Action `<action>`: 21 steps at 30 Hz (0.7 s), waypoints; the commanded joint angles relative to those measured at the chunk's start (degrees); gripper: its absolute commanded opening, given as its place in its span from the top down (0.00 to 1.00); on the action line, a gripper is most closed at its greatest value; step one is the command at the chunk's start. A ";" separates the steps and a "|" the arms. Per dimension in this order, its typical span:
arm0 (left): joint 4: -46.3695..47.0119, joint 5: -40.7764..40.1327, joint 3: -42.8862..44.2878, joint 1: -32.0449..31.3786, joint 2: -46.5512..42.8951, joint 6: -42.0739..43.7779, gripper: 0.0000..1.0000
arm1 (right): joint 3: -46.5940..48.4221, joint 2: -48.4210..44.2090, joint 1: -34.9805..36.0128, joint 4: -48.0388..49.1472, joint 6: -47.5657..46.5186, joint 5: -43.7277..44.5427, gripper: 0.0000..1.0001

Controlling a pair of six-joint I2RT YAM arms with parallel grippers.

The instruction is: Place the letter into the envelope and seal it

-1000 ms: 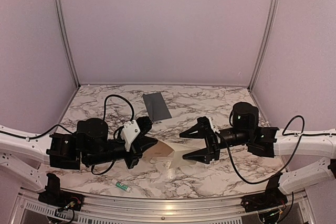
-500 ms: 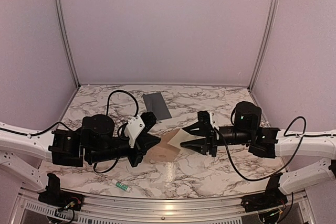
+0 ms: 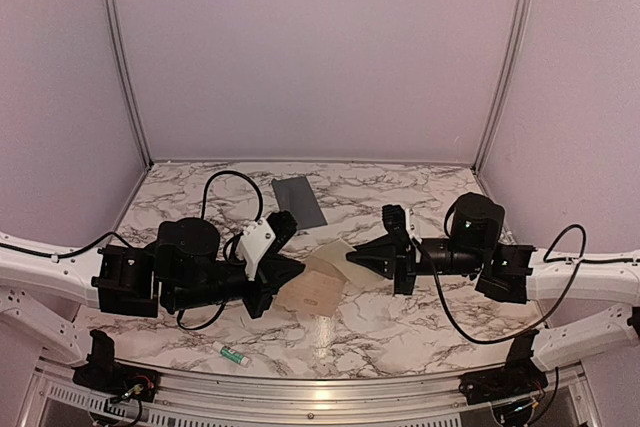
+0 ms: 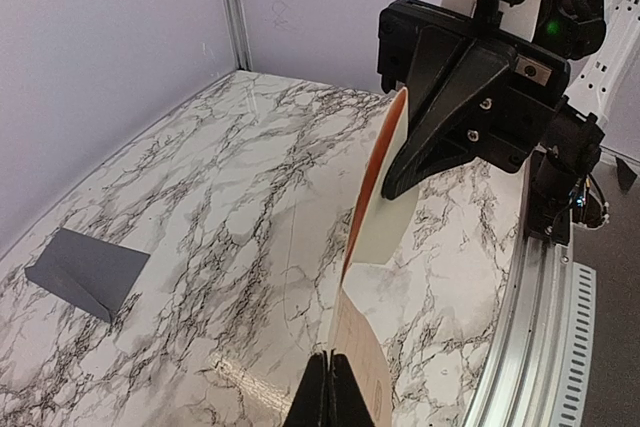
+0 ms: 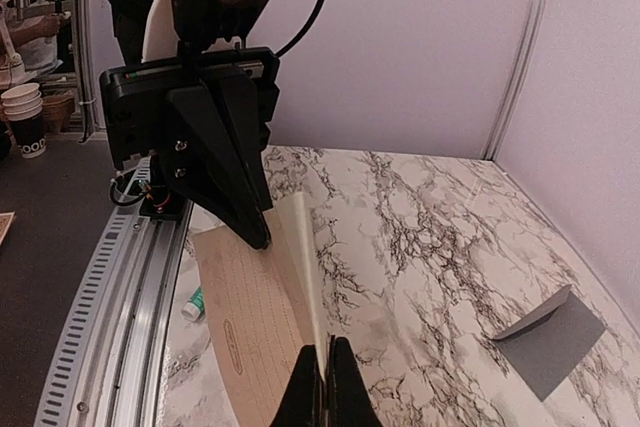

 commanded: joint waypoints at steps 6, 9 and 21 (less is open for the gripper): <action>-1.68 -4.53 1.55 0.18 -2.49 -2.15 0.39 | -1.32 0.99 0.44 3.37 3.22 1.56 1.00; -1.88 -5.03 -0.16 0.18 -5.24 -1.29 0.19 | -0.92 1.09 0.42 4.18 6.51 5.19 1.00; 2.82 4.67 -14.34 7.21 -25.94 -2.23 0.06 | 5.48 -4.22 0.44 -1.72 20.32 11.32 1.00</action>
